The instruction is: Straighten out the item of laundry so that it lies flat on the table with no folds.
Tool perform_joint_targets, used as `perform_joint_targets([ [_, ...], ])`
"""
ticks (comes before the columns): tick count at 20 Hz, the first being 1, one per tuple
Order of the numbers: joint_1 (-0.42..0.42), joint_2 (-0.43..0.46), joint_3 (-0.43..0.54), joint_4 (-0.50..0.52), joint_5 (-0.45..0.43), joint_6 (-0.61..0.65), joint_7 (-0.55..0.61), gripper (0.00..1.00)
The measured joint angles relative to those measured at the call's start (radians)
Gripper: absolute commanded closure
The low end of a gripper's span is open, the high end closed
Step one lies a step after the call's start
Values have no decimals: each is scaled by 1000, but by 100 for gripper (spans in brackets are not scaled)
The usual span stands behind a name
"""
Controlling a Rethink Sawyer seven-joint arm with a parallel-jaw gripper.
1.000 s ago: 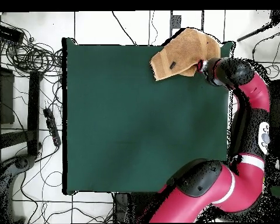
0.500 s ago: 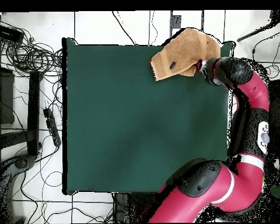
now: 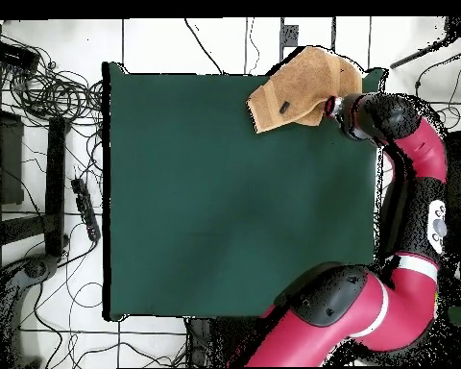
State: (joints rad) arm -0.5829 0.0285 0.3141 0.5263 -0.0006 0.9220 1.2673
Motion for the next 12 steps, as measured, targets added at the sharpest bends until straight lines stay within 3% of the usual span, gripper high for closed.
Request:
perform_joint_targets([
  [12, 3, -1, 0, -2, 0, 19, 0, 100],
])
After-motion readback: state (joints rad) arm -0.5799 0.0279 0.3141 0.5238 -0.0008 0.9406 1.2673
